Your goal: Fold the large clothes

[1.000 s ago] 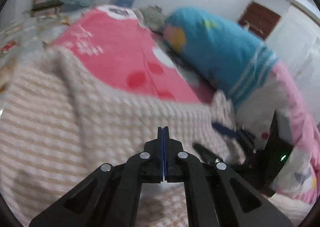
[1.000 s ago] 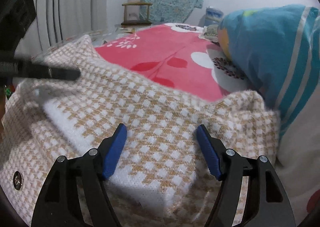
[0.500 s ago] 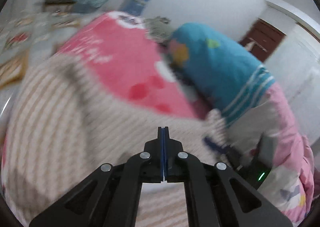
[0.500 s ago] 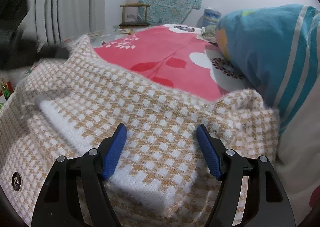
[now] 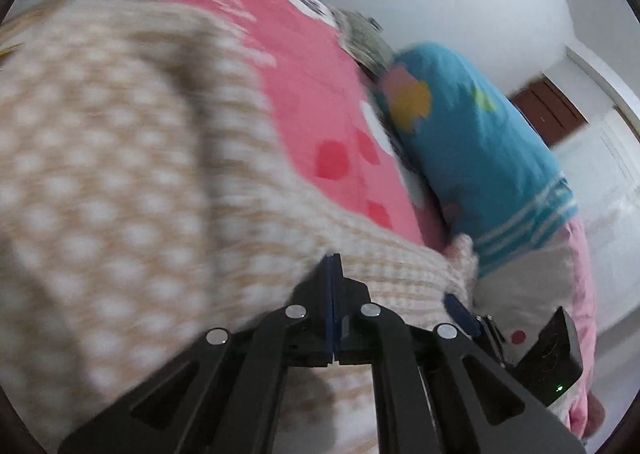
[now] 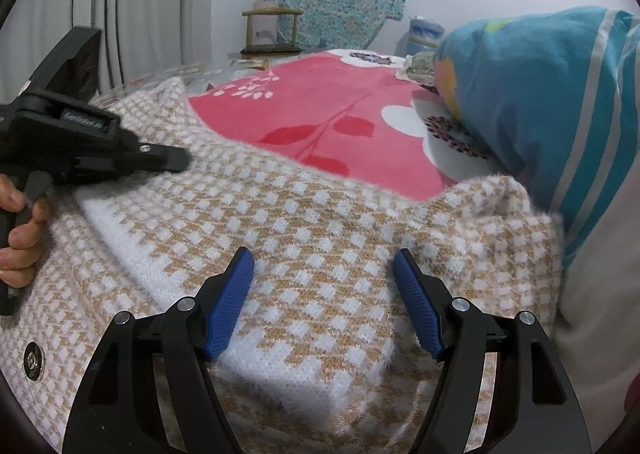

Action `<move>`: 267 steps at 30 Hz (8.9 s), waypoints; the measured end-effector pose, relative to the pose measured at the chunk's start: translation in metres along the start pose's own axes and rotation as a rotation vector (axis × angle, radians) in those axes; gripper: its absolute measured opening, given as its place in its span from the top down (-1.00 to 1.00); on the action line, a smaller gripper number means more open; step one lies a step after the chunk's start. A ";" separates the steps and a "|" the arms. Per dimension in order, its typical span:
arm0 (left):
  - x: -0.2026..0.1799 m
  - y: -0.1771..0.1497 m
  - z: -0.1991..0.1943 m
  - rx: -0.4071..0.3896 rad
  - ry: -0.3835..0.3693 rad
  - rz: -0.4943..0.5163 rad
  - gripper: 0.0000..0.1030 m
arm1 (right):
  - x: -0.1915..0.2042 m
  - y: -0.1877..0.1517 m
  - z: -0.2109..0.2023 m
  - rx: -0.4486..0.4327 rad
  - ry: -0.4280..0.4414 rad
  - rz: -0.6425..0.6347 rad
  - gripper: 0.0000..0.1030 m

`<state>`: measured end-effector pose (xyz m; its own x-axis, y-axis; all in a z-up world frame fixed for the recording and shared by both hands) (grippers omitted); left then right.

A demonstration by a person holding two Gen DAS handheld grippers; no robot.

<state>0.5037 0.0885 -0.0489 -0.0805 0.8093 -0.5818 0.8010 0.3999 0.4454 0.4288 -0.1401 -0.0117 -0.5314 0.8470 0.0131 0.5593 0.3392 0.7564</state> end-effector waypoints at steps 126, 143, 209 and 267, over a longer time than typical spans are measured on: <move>0.010 -0.387 -0.267 -0.137 0.834 1.079 0.56 | 0.136 -0.263 -0.270 0.334 -0.062 -0.434 -0.13; -0.001 -0.369 -0.283 -0.193 0.758 1.140 0.89 | 0.128 -0.208 -0.295 0.185 -0.101 -0.375 0.81; 0.000 0.106 -0.069 0.320 -0.008 -0.018 -0.39 | -0.040 0.042 0.053 0.132 -0.042 0.121 -0.69; 0.047 0.094 -0.080 -0.064 0.023 0.006 -0.05 | -0.159 0.034 0.083 0.191 -0.171 0.347 -0.74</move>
<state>0.5278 0.1989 0.0202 -0.0903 0.8214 -0.5632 0.7623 0.4209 0.4917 0.5849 -0.2295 -0.0427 -0.1868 0.9744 0.1250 0.8025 0.0779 0.5916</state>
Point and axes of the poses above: each gripper's, at about its wrist camera, not at the fingertips, and z roughly the way its jaws point, x to its left, y to its top, the point moved 8 cm from there along z, roughly the way its jaws point, and after that the axes turned 7 degrees about y, right-handed, at the moved point
